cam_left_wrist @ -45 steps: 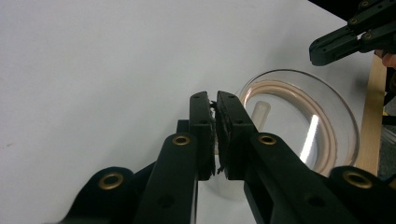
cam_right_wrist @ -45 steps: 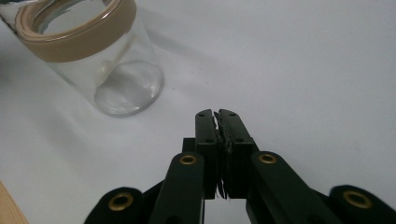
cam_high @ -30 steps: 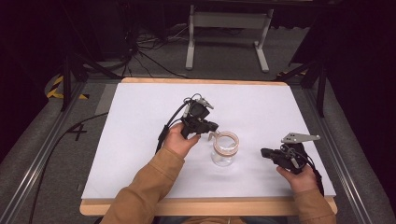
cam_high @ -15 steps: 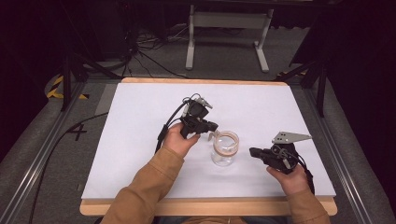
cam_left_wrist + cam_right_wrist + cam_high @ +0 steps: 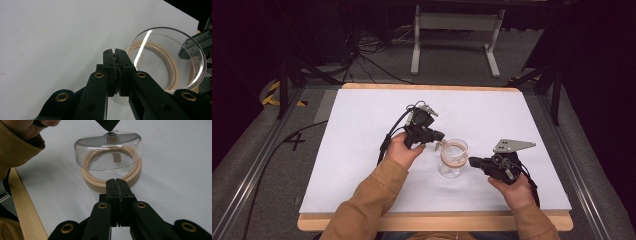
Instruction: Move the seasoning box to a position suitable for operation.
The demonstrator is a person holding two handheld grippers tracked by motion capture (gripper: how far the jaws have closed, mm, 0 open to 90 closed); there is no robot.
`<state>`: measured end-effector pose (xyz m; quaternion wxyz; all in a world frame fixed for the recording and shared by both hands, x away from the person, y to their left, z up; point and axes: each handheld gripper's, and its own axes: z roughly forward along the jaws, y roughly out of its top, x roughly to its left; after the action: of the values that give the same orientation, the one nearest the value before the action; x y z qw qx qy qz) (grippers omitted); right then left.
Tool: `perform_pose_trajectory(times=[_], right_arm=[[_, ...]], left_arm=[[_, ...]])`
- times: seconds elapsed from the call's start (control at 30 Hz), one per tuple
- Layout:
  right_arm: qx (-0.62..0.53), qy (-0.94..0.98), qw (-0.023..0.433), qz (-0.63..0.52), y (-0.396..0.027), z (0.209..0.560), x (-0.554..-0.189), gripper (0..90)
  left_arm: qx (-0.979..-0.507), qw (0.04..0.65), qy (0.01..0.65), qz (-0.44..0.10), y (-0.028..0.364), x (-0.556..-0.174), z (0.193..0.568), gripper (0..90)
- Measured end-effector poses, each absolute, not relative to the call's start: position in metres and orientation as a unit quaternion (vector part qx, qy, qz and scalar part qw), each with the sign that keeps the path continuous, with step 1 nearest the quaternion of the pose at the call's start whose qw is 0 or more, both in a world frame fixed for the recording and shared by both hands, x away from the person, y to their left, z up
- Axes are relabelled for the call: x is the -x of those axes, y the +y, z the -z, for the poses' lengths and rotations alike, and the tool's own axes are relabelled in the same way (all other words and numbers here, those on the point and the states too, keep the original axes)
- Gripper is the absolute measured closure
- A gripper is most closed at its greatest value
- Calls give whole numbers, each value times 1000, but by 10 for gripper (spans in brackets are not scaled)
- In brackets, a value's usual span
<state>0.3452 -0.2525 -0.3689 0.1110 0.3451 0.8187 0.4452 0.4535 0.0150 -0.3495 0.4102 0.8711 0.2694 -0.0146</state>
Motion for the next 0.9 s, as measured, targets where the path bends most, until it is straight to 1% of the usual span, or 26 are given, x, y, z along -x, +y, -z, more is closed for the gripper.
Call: perform_pose_trajectory(times=[0.67, 0.73, 0.83, 0.9], right_arm=[[-337, 819, 111, -451, -246, 366, -347, 897], [-336, 818, 112, -453, -245, 366, -347, 897], [-334, 817, 114, -456, -245, 364, -347, 897], [-332, 817, 115, -458, -245, 362, -348, 897]], left_arm=[[-869, 412, 273, 12, 16, -451, 350, 872], [-872, 407, 272, -8, 17, -450, 348, 871], [-864, 419, 279, -10, 24, -449, 345, 865], [-866, 416, 278, -15, 27, -448, 343, 864]])
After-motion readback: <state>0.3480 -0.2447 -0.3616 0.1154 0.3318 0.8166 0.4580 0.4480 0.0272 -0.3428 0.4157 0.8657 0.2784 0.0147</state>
